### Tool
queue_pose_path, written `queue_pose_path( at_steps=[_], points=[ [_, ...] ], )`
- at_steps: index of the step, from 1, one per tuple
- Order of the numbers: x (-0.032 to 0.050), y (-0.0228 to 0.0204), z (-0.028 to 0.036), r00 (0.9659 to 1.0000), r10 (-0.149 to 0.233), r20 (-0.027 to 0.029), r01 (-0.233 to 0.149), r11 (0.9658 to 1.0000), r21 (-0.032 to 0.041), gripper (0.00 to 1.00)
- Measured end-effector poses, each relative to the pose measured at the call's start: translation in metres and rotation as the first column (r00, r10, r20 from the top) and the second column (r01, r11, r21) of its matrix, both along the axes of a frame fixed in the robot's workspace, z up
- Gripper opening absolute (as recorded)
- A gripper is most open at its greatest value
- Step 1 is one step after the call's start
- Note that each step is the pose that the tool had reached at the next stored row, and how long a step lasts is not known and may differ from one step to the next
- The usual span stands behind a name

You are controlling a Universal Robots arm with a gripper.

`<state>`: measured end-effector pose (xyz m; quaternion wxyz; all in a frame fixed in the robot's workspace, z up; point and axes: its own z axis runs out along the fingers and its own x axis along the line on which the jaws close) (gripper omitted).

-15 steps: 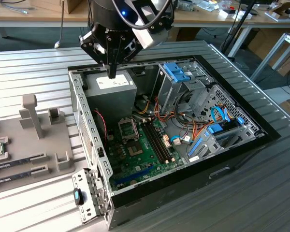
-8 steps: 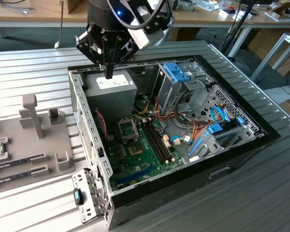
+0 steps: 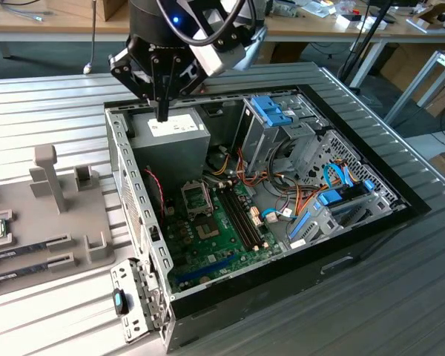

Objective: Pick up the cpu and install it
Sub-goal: 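Reach for the cpu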

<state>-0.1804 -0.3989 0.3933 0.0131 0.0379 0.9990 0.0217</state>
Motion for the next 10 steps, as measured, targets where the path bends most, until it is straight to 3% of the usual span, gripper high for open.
queue_pose_path(
  at_steps=[10],
  points=[
    [-0.0085, 0.0, 0.0, 1.0, 0.0, 0.0, 0.0, 1.0, 0.0, 0.11]
  ],
)
